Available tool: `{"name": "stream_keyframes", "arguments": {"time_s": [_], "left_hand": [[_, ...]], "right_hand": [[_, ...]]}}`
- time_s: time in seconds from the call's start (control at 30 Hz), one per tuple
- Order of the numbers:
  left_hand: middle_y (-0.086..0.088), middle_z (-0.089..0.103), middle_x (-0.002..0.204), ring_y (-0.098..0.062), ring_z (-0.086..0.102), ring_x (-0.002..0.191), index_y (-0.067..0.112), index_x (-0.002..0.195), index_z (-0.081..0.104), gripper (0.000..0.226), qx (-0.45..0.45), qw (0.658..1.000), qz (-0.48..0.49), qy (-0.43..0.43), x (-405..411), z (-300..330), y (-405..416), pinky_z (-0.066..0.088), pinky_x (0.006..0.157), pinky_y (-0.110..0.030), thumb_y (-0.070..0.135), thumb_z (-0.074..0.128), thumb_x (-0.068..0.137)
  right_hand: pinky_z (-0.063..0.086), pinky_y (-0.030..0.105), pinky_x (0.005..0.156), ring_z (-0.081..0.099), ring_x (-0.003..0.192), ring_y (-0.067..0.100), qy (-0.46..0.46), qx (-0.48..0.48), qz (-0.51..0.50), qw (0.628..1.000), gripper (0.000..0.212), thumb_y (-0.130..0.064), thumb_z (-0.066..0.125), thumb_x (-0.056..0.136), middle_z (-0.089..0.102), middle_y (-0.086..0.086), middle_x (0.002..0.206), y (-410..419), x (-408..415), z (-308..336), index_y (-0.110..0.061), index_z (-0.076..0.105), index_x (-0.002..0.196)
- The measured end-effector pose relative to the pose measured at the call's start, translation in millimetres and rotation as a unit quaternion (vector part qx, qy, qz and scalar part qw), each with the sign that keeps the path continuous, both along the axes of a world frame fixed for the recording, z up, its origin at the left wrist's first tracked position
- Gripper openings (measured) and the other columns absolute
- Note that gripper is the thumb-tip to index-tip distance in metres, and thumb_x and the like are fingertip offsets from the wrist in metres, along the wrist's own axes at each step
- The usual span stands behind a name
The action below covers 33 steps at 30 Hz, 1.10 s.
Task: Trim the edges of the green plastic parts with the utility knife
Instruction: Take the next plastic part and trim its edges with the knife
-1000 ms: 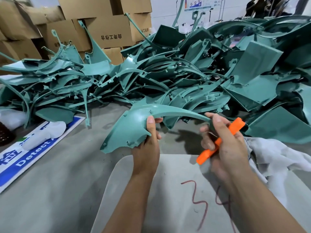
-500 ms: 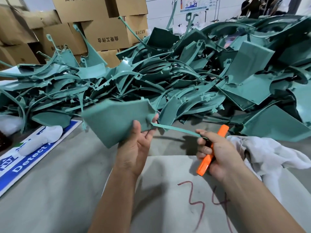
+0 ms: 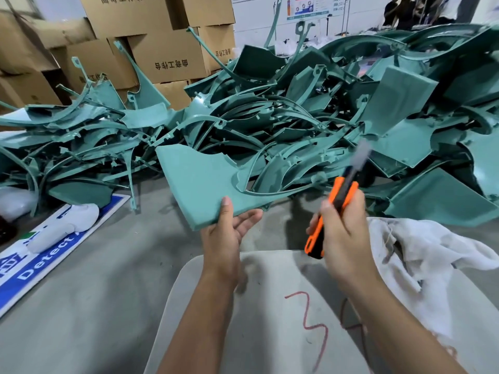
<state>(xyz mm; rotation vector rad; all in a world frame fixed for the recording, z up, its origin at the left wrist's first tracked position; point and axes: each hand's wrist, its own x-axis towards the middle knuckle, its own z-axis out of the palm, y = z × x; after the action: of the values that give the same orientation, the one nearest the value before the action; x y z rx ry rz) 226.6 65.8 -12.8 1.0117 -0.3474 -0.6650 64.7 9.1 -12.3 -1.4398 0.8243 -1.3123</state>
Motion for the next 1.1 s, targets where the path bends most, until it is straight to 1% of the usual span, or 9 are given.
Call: {"name": "stream_keyframes", "arguments": {"time_s": [0.1, 0.27, 0.37, 0.57, 0.7, 0.8, 0.9, 1.0, 1.1], "left_hand": [[-0.026, 0.076, 0.093, -0.032, 0.077, 0.088, -0.001, 0.121, 0.059, 0.027, -0.028, 0.998, -0.02, 0.05, -3, 1, -1, 0.063, 0.072, -0.031, 0.021, 0.05, 0.108], [-0.019, 0.077, 0.103, -0.029, 0.075, 0.103, 0.005, 0.123, 0.064, 0.039, 0.031, 0.998, -0.053, -0.03, -11, -3, -5, 0.055, 0.1, -0.042, 0.037, 0.047, 0.107], [-0.014, 0.078, 0.107, -0.025, 0.075, 0.102, 0.006, 0.131, 0.06, 0.04, 0.018, 0.998, -0.039, -0.034, -18, -3, -7, 0.06, 0.092, -0.034, 0.034, 0.053, 0.104], [-0.007, 0.08, 0.1, -0.023, 0.076, 0.099, 0.019, 0.107, 0.069, 0.017, -0.061, 0.996, -0.053, -0.037, -23, 1, -6, 0.061, 0.085, -0.03, 0.023, 0.052, 0.103], [-0.008, 0.079, 0.105, -0.027, 0.075, 0.104, 0.021, 0.11, 0.069, 0.028, -0.082, 0.994, -0.053, -0.04, -24, 2, -4, 0.06, 0.091, -0.035, 0.035, 0.062, 0.086], [-0.008, 0.077, 0.114, -0.029, 0.074, 0.107, 0.019, 0.124, 0.059, 0.043, -0.087, 0.994, -0.042, -0.044, -21, -1, -4, 0.058, 0.096, -0.04, 0.036, 0.064, 0.085], [-0.005, 0.078, 0.11, -0.026, 0.074, 0.106, 0.023, 0.122, 0.06, 0.036, -0.078, 0.994, -0.036, -0.069, -20, -4, -4, 0.058, 0.096, -0.039, 0.039, 0.063, 0.089], [-0.006, 0.079, 0.103, -0.026, 0.076, 0.101, 0.026, 0.114, 0.063, 0.02, -0.062, 0.994, 0.002, -0.09, -18, -5, -4, 0.058, 0.095, -0.038, 0.037, 0.059, 0.098], [-0.011, 0.079, 0.103, -0.027, 0.077, 0.097, 0.018, 0.117, 0.065, 0.035, -0.072, 0.991, 0.048, -0.1, -15, -1, -2, 0.058, 0.098, -0.042, 0.043, 0.064, 0.091]], "right_hand": [[0.059, 0.048, 0.059, 0.068, 0.062, 0.025, 0.136, -0.044, 0.063, 0.988, 0.008, -0.028, 0.054, 0.107, 0.066, 0.006, 0.074, 4, 4, -3, -0.029, 0.053, 0.099], [0.049, 0.04, 0.05, 0.059, 0.055, 0.03, 0.181, -0.08, 0.098, 0.975, 0.012, -0.032, 0.051, 0.108, 0.061, 0.004, 0.066, 11, 12, -11, -0.039, 0.058, 0.101], [0.05, 0.044, 0.046, 0.058, 0.054, 0.034, 0.188, -0.065, 0.105, 0.974, 0.011, -0.032, 0.049, 0.109, 0.06, 0.009, 0.065, 9, 13, -13, -0.032, 0.057, 0.102], [0.043, 0.031, 0.039, 0.051, 0.044, 0.018, 0.156, -0.044, 0.123, 0.979, 0.015, -0.029, 0.048, 0.11, 0.057, 0.004, 0.059, 9, 12, -13, -0.033, 0.058, 0.101], [0.048, 0.044, 0.047, 0.053, 0.048, 0.027, 0.181, -0.068, 0.101, 0.976, 0.015, -0.029, 0.048, 0.11, 0.061, 0.011, 0.063, 8, 11, -11, -0.028, 0.058, 0.098], [0.052, 0.051, 0.05, 0.057, 0.057, 0.038, 0.191, -0.061, 0.075, 0.977, 0.016, -0.03, 0.05, 0.109, 0.057, 0.005, 0.058, 6, 10, -11, -0.029, 0.058, 0.095], [0.052, 0.054, 0.055, 0.059, 0.058, 0.037, 0.208, -0.064, 0.052, 0.975, 0.015, -0.03, 0.05, 0.108, 0.057, 0.001, 0.059, 2, 8, -11, -0.027, 0.058, 0.095], [0.051, 0.046, 0.056, 0.06, 0.057, 0.03, 0.222, -0.064, 0.016, 0.973, 0.02, -0.029, 0.051, 0.107, 0.06, 0.002, 0.06, -2, 6, -13, -0.026, 0.054, 0.088], [0.043, 0.025, 0.051, 0.057, 0.056, 0.016, 0.239, -0.074, -0.027, 0.968, 0.021, -0.028, 0.052, 0.107, 0.062, -0.001, 0.063, -6, 5, -15, -0.027, 0.053, 0.087]]}}
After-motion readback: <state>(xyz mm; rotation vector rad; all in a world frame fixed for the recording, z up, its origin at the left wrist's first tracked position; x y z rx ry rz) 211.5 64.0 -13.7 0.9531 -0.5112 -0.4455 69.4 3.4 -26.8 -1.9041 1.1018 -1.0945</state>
